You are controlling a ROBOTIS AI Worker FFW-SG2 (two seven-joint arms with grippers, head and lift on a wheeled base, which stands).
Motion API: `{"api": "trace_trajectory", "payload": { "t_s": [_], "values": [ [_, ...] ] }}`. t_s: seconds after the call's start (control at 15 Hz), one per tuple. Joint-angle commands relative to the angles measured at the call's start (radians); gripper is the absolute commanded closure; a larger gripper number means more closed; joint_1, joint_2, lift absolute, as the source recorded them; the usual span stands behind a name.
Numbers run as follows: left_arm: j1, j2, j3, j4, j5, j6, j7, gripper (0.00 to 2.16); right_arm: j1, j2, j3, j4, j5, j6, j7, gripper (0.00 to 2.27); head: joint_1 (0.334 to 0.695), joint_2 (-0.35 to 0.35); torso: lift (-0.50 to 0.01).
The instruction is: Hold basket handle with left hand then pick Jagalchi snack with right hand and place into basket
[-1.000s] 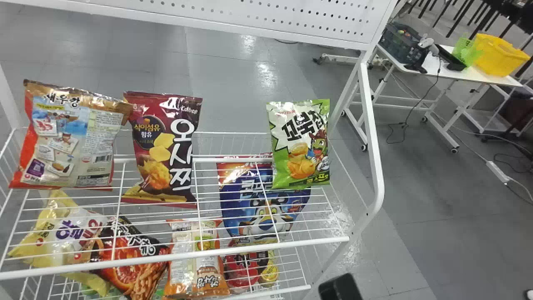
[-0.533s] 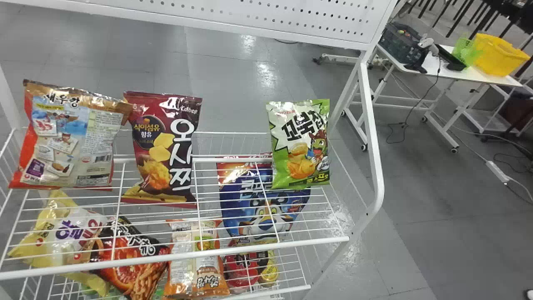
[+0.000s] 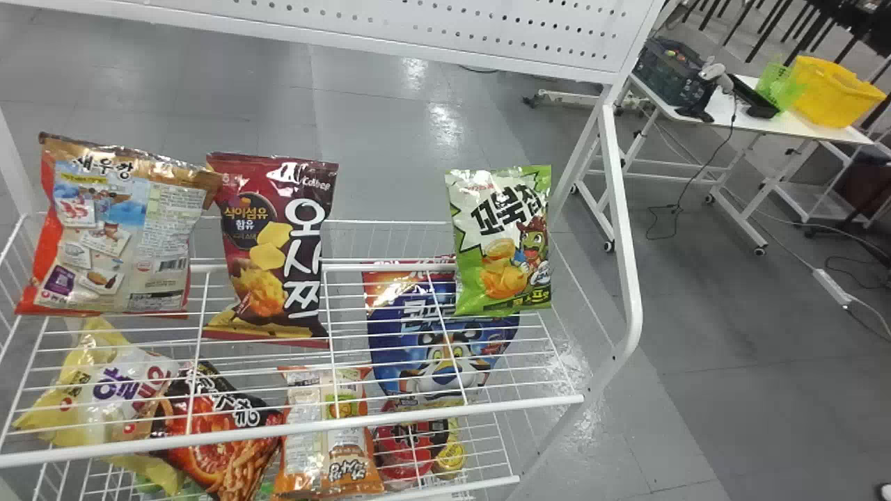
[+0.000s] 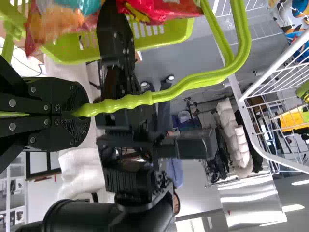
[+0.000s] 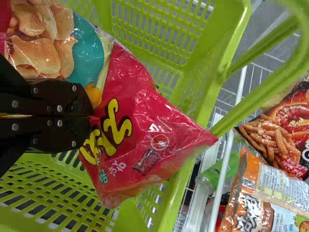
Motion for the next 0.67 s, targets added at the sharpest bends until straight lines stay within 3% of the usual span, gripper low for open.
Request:
{"api": "trace_trajectory", "payload": {
  "t_s": [0.0,0.07,0.13,0.2,0.27,0.33,0.6],
  "values": [
    [0.000,-0.001,-0.001,0.000,0.000,0.000,-0.001,1.21,-0.023,-0.001,0.039,0.059,0.033,-0.050,-0.005,1.95,0.695,-0.350,-0.010],
    [0.000,-0.001,-0.001,0.000,0.000,0.000,-0.002,1.21,-0.034,-0.001,0.047,0.079,0.035,-0.047,-0.015,1.93,0.695,-0.350,-0.010],
    [0.000,-0.001,-0.001,0.000,0.000,-0.003,-0.002,1.21,-0.035,-0.001,0.049,0.090,0.038,-0.043,-0.018,1.74,0.695,-0.350,-0.010],
    [0.000,-0.001,-0.001,0.000,0.000,-0.003,-0.002,1.21,-0.031,-0.006,0.049,0.087,0.037,-0.050,-0.021,1.37,0.695,-0.350,-0.010],
    [0.000,0.001,0.000,0.000,-0.001,-0.003,-0.002,1.21,-0.014,-0.015,0.044,0.065,0.035,-0.071,-0.025,0.41,0.695,-0.350,-0.010],
    [0.000,-0.001,0.000,0.000,0.000,-0.003,-0.001,1.21,0.006,-0.017,0.023,0.027,0.033,-0.071,-0.025,0.00,0.695,-0.350,-0.010],
    [0.000,-0.001,0.000,0.000,0.000,-0.003,0.001,1.21,0.075,-0.017,-0.092,-0.148,-0.003,-0.013,-0.019,0.05,0.695,-0.350,-0.010]
  ]
}}
